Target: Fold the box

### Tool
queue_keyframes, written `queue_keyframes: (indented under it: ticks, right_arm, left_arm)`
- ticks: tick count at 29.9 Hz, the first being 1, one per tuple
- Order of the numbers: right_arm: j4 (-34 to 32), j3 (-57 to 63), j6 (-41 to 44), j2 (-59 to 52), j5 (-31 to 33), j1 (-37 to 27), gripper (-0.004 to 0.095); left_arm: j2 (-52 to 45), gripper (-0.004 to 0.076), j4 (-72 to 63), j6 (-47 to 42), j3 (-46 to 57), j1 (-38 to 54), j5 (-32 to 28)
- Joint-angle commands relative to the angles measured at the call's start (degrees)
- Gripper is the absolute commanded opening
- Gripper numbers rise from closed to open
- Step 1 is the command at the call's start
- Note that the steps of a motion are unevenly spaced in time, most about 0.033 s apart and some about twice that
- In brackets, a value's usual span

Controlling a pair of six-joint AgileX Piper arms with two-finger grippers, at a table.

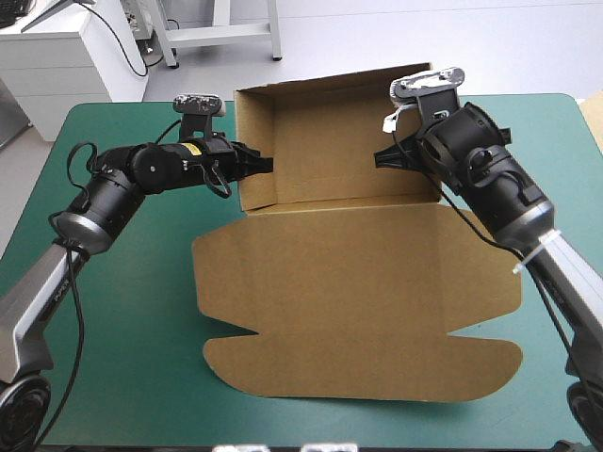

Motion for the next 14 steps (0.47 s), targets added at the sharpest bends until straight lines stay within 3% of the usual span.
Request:
queue_keyframes:
  ticks: [1,6,8,14]
  right_arm:
    - [7.93,-1.63,-3.12,1.69,-3.84,-3.85,-0.0015]
    - [21.11,-1.63,-11.12,7.58,-0.82,-9.72,-0.0016]
    - [23.00,-1.63,-12.15,9.96,2.29,-10.74,-0.0015]
    - [23.55,-1.50,-14.71,15.08,2.47,-11.04,-0.0015]
  left_arm:
    - [0.05,-0.0008,12.45,-9.99,-7.55,-1.30,9.50]
    - [5.62,-0.0008,19.08,-11.67,-14.49,-1.30,20.72]
    - [8.09,-0.0008,18.84,-11.67,-15.24,-1.30,21.41]
    - [15.36,-0.0008,18.66,-11.97,-15.33,-1.30,24.32]
